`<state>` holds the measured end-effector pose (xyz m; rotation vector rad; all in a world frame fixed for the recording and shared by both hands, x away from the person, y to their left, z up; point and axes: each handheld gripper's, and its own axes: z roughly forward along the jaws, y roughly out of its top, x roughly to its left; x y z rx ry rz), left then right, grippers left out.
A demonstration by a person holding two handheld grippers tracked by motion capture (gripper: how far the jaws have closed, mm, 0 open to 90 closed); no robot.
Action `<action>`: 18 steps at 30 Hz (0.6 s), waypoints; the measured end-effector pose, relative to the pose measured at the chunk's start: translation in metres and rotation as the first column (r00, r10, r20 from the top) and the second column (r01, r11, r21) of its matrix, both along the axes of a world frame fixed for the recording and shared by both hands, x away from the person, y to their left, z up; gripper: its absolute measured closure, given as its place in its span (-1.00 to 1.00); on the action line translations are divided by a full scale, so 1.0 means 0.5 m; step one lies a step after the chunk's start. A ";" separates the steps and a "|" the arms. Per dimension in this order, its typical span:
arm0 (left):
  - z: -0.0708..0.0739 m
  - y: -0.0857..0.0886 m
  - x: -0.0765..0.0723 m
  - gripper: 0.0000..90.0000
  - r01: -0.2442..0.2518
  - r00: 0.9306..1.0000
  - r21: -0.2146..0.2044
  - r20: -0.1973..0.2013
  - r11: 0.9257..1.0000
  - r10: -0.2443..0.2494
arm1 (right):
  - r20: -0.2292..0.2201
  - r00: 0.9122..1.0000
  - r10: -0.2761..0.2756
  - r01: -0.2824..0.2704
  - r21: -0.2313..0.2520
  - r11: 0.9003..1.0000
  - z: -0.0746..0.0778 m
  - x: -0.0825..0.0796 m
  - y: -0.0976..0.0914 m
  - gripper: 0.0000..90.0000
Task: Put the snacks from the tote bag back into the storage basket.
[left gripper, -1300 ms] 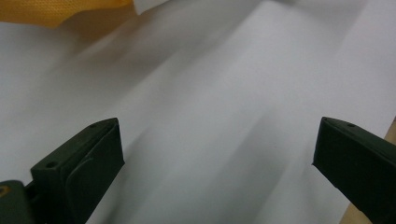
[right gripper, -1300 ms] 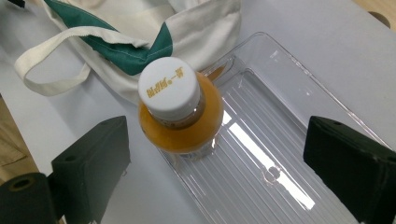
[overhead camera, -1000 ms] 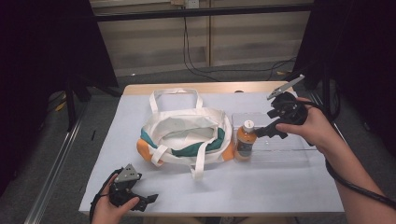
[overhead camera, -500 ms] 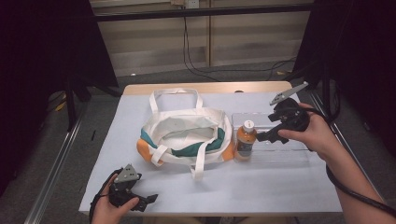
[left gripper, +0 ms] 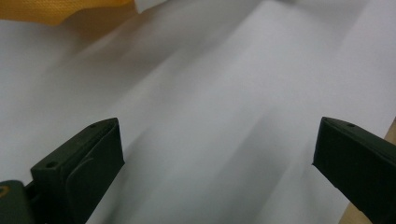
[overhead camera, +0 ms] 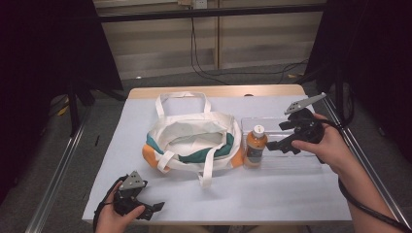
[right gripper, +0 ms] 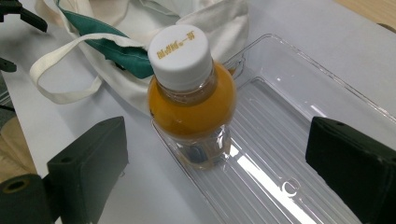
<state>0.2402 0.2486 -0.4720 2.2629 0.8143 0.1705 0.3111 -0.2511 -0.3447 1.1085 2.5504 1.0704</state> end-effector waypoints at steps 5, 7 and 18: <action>0.000 0.000 -0.001 -0.97 0.000 1.000 0.000 0.000 1.000 0.000 | 0.005 1.000 -0.012 0.012 0.027 1.000 -0.005 -0.007 -0.006 -0.87; 0.000 0.000 0.000 -0.97 0.001 1.000 0.000 0.002 1.000 -0.001 | 0.007 1.000 -0.008 0.008 0.051 0.999 -0.008 -0.009 -0.009 -0.87; -0.001 -0.001 0.000 -0.97 -0.001 1.000 0.002 0.001 1.000 0.001 | 0.033 0.999 -0.017 0.014 0.079 0.997 -0.028 -0.017 -0.022 -0.88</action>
